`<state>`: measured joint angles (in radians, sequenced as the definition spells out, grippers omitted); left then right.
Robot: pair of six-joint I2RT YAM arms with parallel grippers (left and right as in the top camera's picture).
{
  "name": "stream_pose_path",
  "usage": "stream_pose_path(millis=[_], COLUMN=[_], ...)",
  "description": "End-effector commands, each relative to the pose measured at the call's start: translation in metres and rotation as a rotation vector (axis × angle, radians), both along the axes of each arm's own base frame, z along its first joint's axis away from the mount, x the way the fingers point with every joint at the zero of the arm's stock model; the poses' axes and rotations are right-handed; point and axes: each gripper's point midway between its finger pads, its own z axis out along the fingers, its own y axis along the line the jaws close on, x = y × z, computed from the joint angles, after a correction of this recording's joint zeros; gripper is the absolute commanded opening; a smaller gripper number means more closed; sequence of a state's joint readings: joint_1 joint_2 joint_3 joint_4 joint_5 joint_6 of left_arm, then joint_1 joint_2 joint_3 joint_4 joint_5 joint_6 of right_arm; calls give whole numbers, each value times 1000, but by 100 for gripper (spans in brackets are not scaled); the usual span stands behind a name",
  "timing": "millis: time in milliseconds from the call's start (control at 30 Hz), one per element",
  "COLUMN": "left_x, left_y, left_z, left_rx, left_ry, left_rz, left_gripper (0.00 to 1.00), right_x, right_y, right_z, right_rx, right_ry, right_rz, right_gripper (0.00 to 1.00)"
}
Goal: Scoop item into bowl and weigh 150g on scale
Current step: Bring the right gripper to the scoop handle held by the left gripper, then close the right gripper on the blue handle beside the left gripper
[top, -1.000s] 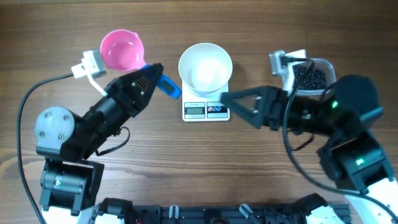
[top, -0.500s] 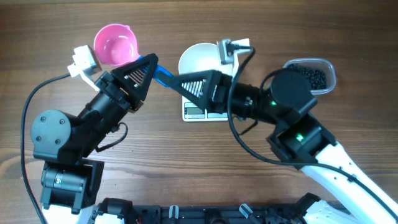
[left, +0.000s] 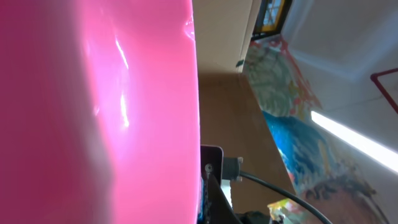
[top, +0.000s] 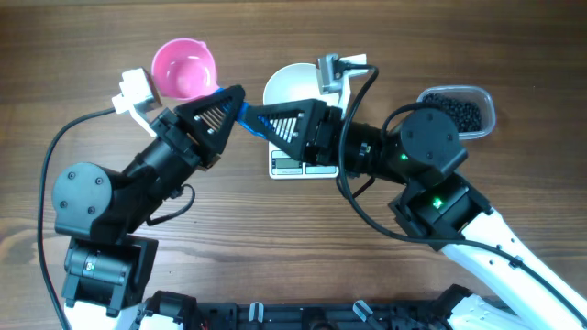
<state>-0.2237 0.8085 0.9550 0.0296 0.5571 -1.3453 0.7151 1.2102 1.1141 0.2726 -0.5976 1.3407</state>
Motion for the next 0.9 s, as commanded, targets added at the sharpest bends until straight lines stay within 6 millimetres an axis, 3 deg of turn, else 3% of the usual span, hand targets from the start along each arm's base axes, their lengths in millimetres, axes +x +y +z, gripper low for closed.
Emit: stream_pose_path(millis=[0,267,867], left_x=[-2,0,9], left_y=[-3,-2,-2], left_z=[6,6,0], left_rx=[-6,-6,12], left_ry=[-14,-15,-8], left_rz=[0,15,36], left_gripper=[4,4,4], right_x=[-4,-4,1], right_y=[3,3,2], right_z=[4,4,4], right_rx=[16,22,28], right_ry=[19,35,46], right_rz=[20,24,-5], right_gripper=[61,45,29])
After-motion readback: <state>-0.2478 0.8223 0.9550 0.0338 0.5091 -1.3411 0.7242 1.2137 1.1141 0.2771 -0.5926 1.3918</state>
